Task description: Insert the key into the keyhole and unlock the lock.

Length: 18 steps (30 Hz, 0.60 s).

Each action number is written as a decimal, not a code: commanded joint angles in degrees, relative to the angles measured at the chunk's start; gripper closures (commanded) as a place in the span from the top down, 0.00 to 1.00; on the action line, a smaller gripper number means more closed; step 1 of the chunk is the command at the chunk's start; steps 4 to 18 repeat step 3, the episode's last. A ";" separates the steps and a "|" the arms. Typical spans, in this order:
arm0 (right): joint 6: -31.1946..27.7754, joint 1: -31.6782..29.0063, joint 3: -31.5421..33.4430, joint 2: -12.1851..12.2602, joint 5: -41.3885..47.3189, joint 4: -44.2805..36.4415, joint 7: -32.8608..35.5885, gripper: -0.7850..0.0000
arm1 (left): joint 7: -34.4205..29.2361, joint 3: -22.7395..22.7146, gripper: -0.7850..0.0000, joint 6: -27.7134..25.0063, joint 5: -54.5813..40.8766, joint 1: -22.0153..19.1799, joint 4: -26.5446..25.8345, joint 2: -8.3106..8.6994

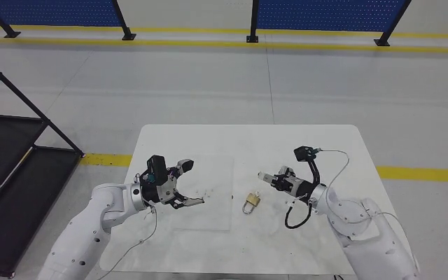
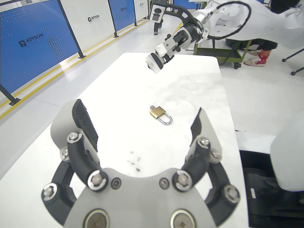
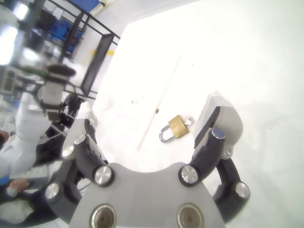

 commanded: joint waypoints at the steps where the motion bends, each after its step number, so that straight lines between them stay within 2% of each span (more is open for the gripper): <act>1: 0.00 0.00 0.00 0.00 0.00 0.00 0.00 1.00 | 0.00 0.00 1.00 0.00 0.00 0.00 0.00 0.00; 18: 0.00 0.00 0.00 0.00 0.00 0.00 0.00 1.00 | 0.00 0.00 1.00 0.00 0.00 0.00 0.00 0.00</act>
